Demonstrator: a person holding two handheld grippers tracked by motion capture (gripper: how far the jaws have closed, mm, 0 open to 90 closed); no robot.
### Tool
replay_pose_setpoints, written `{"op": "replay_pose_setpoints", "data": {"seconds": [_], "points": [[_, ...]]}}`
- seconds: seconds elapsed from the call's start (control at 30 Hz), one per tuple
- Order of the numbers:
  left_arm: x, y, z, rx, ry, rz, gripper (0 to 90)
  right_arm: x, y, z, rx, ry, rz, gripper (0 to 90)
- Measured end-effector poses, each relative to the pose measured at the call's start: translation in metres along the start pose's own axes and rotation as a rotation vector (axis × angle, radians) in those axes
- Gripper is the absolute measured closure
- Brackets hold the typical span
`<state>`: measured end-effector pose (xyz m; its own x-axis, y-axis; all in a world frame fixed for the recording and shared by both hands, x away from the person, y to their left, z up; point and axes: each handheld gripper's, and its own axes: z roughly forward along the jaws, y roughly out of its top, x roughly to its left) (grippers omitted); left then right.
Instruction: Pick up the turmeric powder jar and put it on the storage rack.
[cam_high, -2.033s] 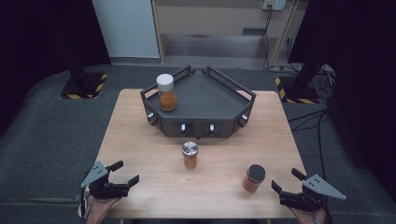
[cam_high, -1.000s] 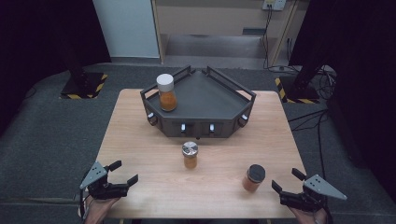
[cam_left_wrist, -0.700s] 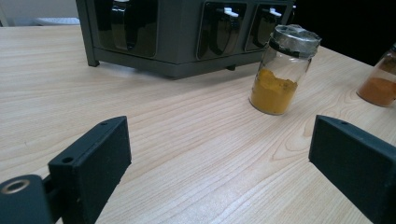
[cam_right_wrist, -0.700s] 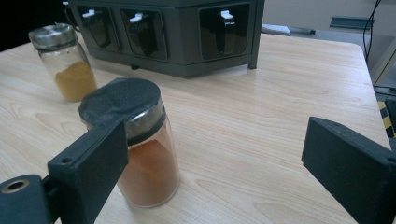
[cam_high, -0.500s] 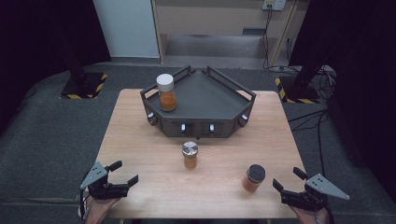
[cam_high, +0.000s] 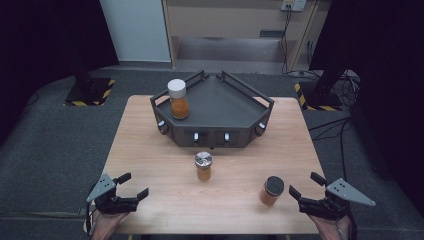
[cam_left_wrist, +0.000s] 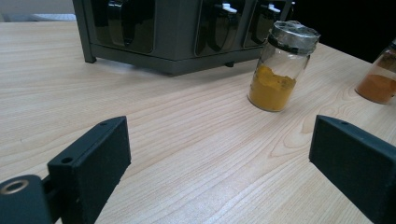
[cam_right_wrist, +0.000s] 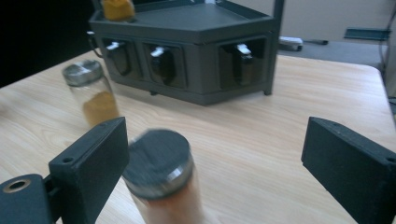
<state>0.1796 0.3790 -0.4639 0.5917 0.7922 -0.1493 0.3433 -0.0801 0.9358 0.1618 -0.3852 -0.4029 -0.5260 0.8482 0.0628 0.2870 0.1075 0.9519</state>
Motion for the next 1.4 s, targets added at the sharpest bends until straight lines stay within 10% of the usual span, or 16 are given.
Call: {"op": "replay_pose_setpoints", "data": {"seconds": [1.4], "points": [[0.002,-0.001,-0.001,0.003,0.000,-0.013,4.6,0.050,0.087,0.121,0.074,0.276,-0.160,7.8]]}}
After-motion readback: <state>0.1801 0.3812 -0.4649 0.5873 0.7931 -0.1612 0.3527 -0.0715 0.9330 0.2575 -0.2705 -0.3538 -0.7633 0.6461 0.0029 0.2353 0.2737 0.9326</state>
